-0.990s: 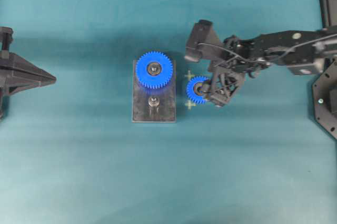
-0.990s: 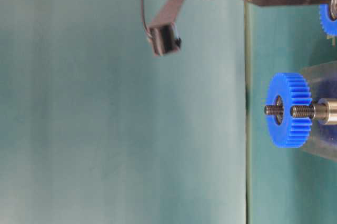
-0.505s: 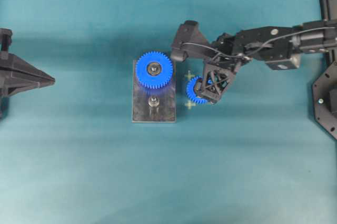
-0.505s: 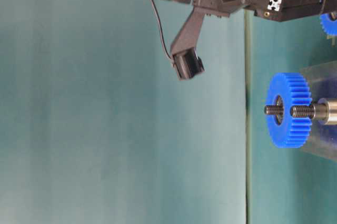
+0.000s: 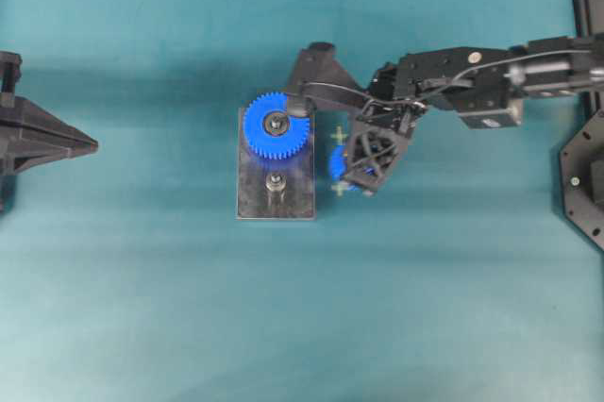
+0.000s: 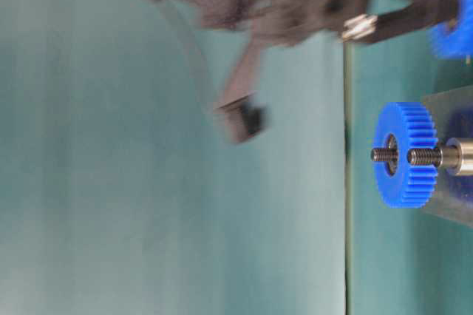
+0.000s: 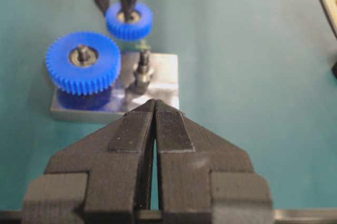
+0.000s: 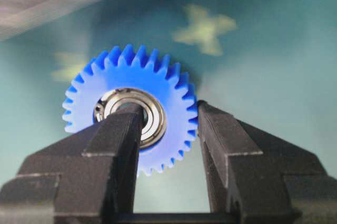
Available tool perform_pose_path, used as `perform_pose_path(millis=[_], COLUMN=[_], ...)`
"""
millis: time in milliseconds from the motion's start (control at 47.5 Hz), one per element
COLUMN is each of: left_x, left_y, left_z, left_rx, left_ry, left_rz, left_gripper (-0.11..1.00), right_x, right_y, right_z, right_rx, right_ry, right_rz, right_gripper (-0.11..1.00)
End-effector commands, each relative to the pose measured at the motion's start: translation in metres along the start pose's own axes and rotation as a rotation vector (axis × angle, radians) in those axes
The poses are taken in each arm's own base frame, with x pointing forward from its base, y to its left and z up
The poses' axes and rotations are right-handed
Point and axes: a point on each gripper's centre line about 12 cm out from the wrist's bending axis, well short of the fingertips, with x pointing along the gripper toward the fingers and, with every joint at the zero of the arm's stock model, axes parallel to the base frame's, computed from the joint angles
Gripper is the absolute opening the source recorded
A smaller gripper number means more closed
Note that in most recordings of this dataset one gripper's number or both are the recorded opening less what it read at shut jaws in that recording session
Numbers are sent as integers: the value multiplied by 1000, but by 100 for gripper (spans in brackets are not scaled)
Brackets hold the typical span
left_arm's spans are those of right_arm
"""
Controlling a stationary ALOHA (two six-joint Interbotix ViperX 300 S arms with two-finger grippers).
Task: Fit the small gear onto the shaft.
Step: 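Lift the gear and move it over the empty shaft on the plate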
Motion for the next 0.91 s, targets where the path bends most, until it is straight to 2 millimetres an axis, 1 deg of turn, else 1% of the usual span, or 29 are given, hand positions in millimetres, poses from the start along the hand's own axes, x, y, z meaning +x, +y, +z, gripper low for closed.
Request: perform_pose_path(millis=[0,21,84,168,211,295,463,632,737,885], left_x=[0,1,1,1,1,1,0,0,0,2], left_y=[-1,-1,0,-1,0,0,0,0,0,0], left_z=[4,4,4,3,3,2,2,1,1,0], left_rx=[2,2,1,2,2,2,2,2,2,2], left_ry=[-11,-8,-9,-8,-6,-5,-6,-6,-3,5], left_rz=[-2,-2,0,-2,-2,-1,-2,-2,-1,-1], left_gripper=[0,0,0,0,0,0,0,0,0,0], right_x=[-41,-48,-59,-67,-67,-61,-51,-39,-36,-26], right_y=[18,22,28,33,35,37,46,53,56,54], right_z=[21,27,37,50,55,67,79,81,82,80], right_rx=[-7,-13,-22,-28,-29,-36,-52,-85,-99,-101], right_ry=[-103,-117,-139,-159,-165,-164,-144,-101,-87,-57], right_rz=[45,52,61,67,70,68,67,60,58,46], right_gripper=[34,34,34,34,34,34,34,34,34,34])
